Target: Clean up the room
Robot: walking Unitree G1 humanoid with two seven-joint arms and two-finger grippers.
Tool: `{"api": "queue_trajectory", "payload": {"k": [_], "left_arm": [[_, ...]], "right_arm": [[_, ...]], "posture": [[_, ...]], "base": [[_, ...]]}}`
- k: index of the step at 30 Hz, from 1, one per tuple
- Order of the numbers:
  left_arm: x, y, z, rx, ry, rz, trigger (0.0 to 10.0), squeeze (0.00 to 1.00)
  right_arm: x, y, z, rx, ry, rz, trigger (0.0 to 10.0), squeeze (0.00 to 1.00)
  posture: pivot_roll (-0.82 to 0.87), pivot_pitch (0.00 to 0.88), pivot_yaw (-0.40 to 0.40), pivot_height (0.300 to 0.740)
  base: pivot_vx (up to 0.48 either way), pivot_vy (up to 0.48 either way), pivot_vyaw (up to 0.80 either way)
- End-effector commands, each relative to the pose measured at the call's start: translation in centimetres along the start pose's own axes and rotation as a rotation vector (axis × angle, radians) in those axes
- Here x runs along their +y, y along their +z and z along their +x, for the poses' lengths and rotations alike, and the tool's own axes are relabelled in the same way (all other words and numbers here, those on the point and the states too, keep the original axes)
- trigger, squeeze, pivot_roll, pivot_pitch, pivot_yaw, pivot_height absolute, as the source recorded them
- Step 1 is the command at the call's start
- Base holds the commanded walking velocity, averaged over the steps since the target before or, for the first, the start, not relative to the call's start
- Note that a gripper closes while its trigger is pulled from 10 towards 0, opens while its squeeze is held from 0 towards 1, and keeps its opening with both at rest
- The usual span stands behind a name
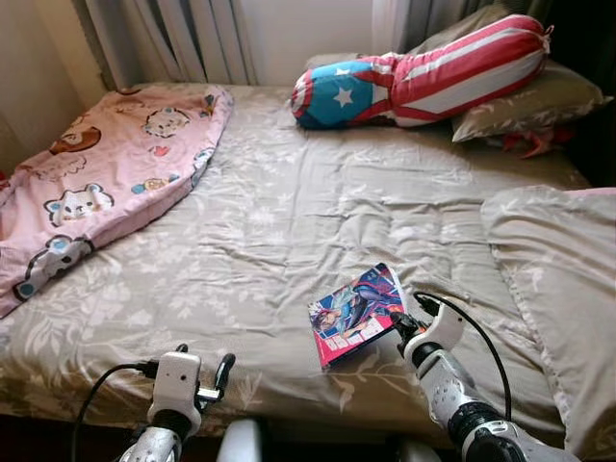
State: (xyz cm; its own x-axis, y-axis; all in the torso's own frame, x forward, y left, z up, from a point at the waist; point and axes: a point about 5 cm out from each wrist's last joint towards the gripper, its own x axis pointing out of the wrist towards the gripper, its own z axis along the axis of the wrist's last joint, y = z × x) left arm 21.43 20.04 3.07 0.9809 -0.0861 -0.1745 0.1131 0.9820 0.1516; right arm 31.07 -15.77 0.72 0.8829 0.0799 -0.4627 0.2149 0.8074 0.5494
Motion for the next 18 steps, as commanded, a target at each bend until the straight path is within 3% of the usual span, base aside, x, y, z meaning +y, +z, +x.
{"api": "queue_trajectory", "payload": {"k": [1,8,18], "left_arm": [[0.0,-0.1,-0.2,0.019,-0.014,0.013,10.0,0.0],[0.1,0.0,-0.9,0.041,-0.019,0.019,10.0,0.0],[-0.1,0.1,-1.0,0.054,-0.031,0.033,10.0,0.0]], "right_arm": [[-0.5,0.3,-0.1,-0.005,-0.03,-0.003,10.0,0.0],[-2.4,1.5,-0.5,-0.086,-0.114,0.091,10.0,0.0],[-4.2,0.7,-1.2,-0.098,-0.19,0.157,10.0,0.0]], "posture": [[0.21,0.11,0.014,0.619],[0.2,0.129,0.021,0.619],[0.2,0.134,0.025,0.619]], "base": [[0.0,0.0,0.0],[0.0,0.0,0.0],[0.0,0.0,0.0]]}}
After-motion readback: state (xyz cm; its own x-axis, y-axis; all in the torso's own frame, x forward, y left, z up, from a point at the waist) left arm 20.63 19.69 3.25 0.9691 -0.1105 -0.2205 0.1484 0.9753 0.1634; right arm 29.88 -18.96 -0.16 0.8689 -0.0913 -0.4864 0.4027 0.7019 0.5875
